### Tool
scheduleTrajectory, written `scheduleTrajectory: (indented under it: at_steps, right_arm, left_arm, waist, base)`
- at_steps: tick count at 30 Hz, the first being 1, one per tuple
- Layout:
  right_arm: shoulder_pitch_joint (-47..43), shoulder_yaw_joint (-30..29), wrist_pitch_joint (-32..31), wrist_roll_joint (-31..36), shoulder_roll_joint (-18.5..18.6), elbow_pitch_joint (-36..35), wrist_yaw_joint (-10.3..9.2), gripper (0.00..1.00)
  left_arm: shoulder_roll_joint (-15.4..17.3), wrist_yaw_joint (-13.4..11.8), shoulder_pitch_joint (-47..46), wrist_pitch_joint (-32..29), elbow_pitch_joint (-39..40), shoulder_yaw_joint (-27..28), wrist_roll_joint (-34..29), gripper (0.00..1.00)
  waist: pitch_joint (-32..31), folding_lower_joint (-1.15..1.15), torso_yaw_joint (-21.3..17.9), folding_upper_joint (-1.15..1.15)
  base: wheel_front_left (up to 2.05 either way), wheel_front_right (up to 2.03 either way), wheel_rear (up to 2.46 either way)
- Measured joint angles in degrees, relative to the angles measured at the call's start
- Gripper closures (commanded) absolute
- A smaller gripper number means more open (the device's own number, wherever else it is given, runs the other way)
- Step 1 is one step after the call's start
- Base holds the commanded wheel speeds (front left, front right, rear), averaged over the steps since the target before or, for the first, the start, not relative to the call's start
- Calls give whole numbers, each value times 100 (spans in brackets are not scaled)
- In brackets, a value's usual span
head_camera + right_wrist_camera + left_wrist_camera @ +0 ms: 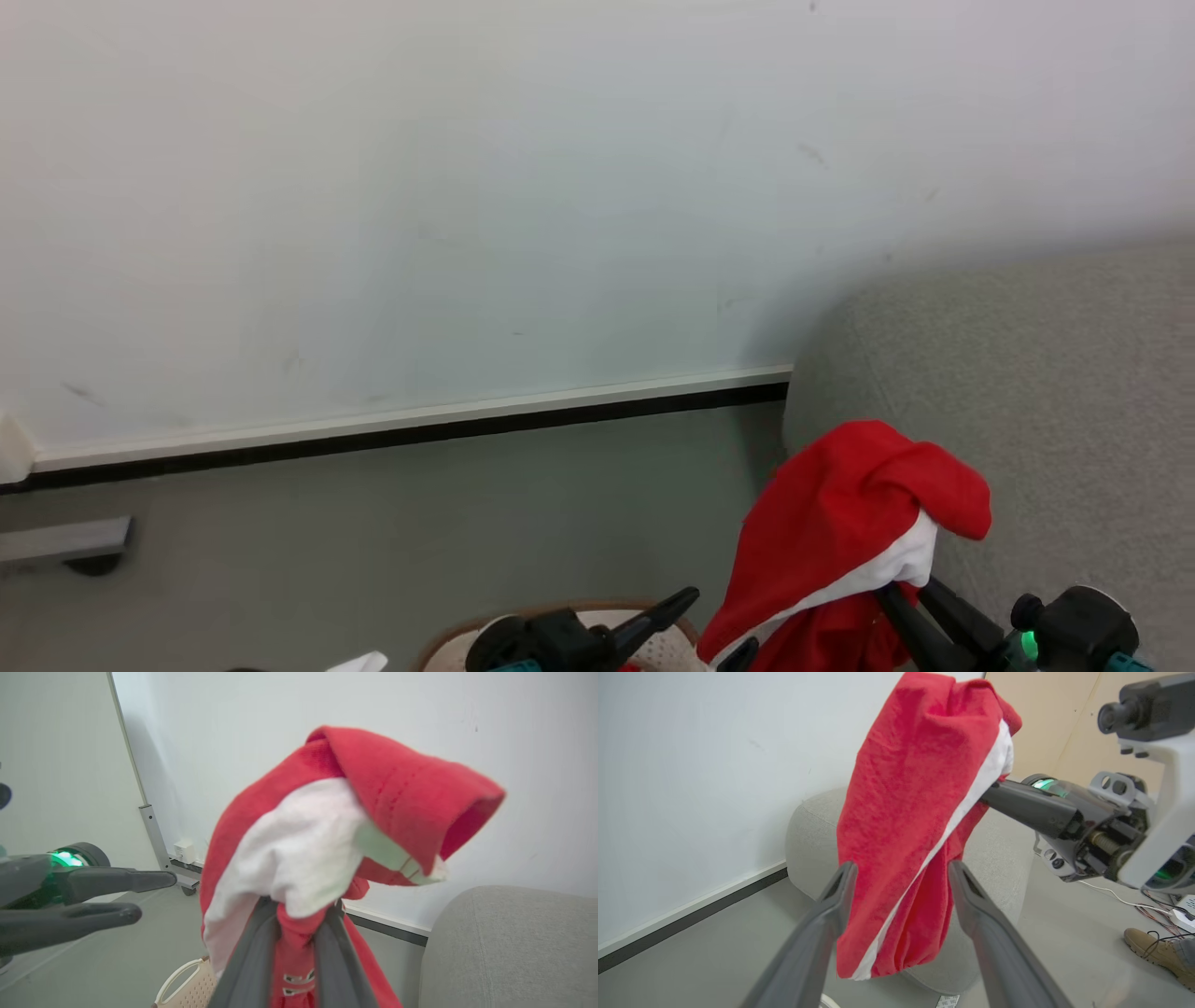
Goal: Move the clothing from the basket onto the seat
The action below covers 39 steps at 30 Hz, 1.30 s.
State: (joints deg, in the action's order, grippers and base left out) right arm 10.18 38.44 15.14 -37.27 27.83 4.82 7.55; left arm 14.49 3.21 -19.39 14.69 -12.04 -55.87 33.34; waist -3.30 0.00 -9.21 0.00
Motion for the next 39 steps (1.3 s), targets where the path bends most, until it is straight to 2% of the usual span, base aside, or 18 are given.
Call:
scheduleTrajectory:
  at_steps: [10,17,27,31,39]
  right_arm:
    - [-206,-435,0,178,57,-102,0,100]
    - [-299,-611,0,240,41,-132,0,100]
    - [-344,-951,0,394,14,-118,0,100]
    - [-270,-1254,0,671,-62,-5,0,100]
    - [720,-2686,2,1633,-670,337,1,100]
  left_arm:
    - [-114,38,-4,11,-102,23,-65,0]
    - [-142,86,-12,29,-171,53,-109,0]
    - [-175,137,-36,38,-216,132,-142,0]
    - [-109,153,-100,42,-209,177,-152,0]
    - [133,154,-827,-82,-54,331,-421,0]
  waist:
    - [152,0,-749,0]
    - [251,0,-1038,0]
    - [324,0,-925,0]
    - [466,0,-838,0]
    - [1195,1,-655,0]
  base:
    - [0,0,0]
    - [0,0,0]
    - [0,0,0]
    - [0,0,0]
    - [0,0,0]
